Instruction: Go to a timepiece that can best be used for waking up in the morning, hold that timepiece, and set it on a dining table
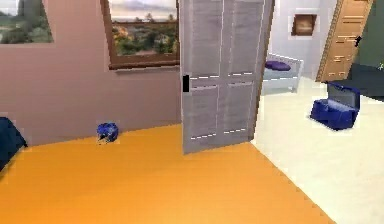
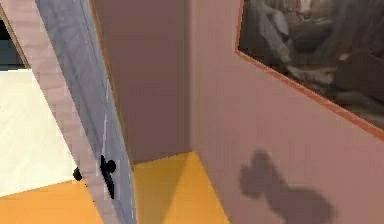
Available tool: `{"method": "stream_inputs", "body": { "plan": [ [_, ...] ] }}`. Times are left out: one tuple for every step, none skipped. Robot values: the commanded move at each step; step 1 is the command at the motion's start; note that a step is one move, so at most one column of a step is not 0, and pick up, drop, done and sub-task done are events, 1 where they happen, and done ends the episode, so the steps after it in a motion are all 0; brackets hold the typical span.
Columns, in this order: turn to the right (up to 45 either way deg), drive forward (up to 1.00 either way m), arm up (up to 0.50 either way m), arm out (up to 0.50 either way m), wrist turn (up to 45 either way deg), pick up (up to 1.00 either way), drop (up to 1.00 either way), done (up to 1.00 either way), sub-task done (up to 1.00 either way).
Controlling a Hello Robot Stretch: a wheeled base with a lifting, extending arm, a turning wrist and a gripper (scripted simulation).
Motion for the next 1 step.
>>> {"method": "stream_inputs", "body": {
  "plan": [
    [0.0,0.4,0.0,0.0,0.0,0.0,0.0,0.0,0.0]
  ]
}}
